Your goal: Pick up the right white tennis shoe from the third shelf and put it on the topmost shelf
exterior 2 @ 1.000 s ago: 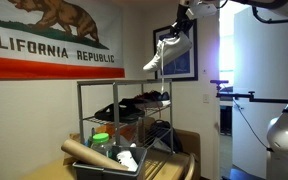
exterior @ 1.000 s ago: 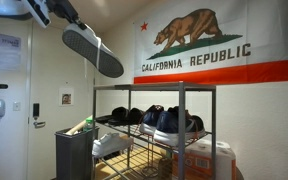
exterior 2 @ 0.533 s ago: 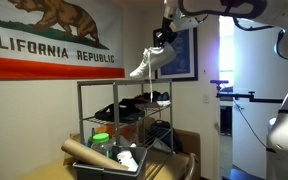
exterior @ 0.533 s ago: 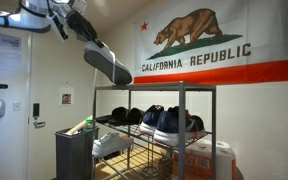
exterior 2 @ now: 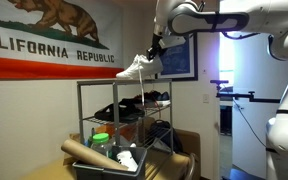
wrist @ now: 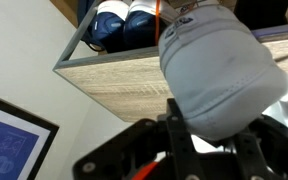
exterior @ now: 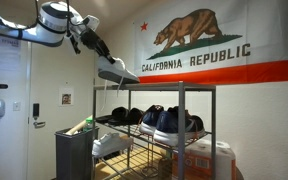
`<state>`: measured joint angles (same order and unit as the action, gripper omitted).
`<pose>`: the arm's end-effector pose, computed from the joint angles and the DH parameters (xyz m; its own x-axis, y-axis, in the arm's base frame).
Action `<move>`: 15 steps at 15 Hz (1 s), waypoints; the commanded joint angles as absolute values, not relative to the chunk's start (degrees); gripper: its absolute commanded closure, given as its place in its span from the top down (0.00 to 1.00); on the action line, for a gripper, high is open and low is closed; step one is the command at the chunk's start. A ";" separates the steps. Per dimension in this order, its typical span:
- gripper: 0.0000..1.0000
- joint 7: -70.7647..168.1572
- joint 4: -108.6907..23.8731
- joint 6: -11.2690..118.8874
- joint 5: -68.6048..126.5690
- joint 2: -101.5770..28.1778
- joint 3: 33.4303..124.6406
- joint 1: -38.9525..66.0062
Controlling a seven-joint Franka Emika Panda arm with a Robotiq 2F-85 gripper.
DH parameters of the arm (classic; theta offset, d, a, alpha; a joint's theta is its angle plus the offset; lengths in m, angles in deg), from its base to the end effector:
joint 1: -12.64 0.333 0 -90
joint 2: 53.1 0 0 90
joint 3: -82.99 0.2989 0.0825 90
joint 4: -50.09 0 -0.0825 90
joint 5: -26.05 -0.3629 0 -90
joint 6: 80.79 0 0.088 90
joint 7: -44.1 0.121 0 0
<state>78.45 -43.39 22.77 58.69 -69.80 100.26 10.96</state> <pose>0.4511 0.1027 0.7501 0.7406 -0.1295 0.6594 -0.3955 -0.8773 0.2718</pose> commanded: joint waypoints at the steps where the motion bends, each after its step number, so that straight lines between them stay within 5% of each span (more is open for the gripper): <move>1: 0.02 79.24 -45.36 24.29 58.13 -69.81 98.84 12.56; 2: 0.35 79.31 -45.64 23.88 58.13 -69.79 98.68 12.65; 4: 0.43 79.29 -45.92 23.40 58.39 -69.57 98.59 12.75; 11: 0.95 78.44 -44.63 21.07 58.84 -68.26 98.93 12.92; 15: 1.00 78.22 -42.11 18.78 59.60 -67.92 99.59 13.16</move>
